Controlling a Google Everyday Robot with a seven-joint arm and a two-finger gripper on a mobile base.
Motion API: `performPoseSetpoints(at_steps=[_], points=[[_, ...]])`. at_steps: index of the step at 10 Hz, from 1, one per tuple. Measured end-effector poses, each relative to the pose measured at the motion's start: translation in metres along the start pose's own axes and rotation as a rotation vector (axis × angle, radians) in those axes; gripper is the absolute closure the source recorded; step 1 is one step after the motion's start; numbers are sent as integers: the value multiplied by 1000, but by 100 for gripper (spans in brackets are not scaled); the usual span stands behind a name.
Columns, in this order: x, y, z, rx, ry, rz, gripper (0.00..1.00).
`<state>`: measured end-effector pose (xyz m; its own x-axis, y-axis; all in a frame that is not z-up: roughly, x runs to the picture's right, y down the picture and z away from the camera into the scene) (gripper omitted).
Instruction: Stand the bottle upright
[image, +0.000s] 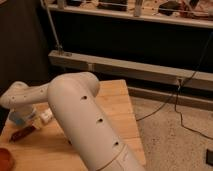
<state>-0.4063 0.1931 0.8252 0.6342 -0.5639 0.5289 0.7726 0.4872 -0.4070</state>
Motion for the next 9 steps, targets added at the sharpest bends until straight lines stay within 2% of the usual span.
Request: performPoseSetpoints(at_steps=[5,9], points=[[-1,-1,-2,1,-5,5,92],[7,-10,-21,44,-42,54,92]])
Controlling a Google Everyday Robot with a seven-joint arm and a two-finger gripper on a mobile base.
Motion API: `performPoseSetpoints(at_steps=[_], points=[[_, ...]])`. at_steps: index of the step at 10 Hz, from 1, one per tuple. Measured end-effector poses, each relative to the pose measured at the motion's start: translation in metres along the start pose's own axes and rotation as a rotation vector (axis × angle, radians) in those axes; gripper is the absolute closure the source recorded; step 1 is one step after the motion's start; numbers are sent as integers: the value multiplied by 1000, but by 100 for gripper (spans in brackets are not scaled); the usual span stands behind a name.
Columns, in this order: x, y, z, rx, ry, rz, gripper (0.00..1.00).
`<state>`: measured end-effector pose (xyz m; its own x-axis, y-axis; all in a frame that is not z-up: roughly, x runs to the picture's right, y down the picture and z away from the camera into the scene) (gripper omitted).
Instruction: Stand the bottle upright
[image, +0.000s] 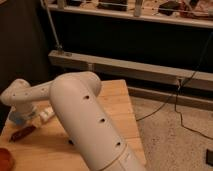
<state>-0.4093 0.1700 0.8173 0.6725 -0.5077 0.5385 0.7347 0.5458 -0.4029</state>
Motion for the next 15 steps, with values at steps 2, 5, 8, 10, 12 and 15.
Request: performPoseSetpoints(at_steps=[2,5,8,10,12,15], points=[[3,-3,-12,20,-18,17,92],[8,-5,-31,37,-24,13,92],[4,-4,-47,42,-39,10,92],[-1,-4,-58,43,-62,15,92],[-9,-3,-72,48,-111,31,92],[-13,-3,-88,65,-175,50,92]])
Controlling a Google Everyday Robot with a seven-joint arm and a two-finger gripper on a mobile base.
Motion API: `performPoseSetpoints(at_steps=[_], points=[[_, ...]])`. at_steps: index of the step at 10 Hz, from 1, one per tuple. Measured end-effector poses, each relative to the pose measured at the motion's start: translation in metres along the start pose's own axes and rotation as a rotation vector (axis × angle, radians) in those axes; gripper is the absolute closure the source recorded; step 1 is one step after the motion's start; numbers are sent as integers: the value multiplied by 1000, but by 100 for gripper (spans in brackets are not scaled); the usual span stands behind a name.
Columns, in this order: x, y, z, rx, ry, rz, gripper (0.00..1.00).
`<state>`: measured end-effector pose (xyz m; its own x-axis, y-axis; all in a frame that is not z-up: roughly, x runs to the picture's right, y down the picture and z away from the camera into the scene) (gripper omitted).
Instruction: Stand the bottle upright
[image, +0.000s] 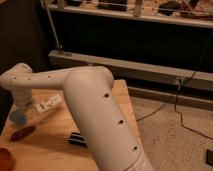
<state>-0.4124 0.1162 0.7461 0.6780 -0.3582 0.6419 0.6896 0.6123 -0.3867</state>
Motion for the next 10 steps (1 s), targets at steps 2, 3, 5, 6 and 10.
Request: performPoseSetpoints(at_steps=[2,3,5,6,10], points=[[2,0,-9,15,-34,16,92],[4,-1,-14,25,-53,29,92],[8,-2,-20,42,-86,48,92],[9,-2,-24,53,-112,59,92],[13,-2,-38,91,-215,94,92]])
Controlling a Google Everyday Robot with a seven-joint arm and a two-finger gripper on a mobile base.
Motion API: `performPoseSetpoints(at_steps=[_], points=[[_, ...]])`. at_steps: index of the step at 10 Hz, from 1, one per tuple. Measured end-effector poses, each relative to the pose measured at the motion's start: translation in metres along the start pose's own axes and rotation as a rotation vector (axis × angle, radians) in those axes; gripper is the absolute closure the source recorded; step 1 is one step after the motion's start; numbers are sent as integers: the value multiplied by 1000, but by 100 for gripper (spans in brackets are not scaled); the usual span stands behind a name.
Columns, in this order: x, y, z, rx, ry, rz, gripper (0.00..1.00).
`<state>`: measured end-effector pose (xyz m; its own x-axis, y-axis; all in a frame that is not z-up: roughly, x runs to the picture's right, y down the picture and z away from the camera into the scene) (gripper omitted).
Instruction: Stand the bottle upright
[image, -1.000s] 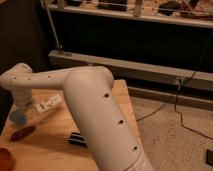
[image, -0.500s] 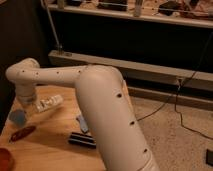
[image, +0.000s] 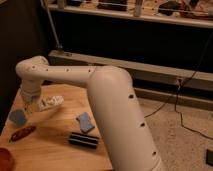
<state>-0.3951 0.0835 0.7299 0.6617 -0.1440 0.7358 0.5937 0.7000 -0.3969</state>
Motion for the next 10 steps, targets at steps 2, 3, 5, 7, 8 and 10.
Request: performPoseSetpoints(at_steps=[2,3,5,7,8,10], points=[[2,1,-7,15,-52,17,92],[3,1,-10,22,-74,24,92],[5,1,-15,34,-113,39,92],[9,1,-20,45,-162,61,92],[11,1,-22,49,-185,71,92],[14,2,-26,57,-225,86,92]])
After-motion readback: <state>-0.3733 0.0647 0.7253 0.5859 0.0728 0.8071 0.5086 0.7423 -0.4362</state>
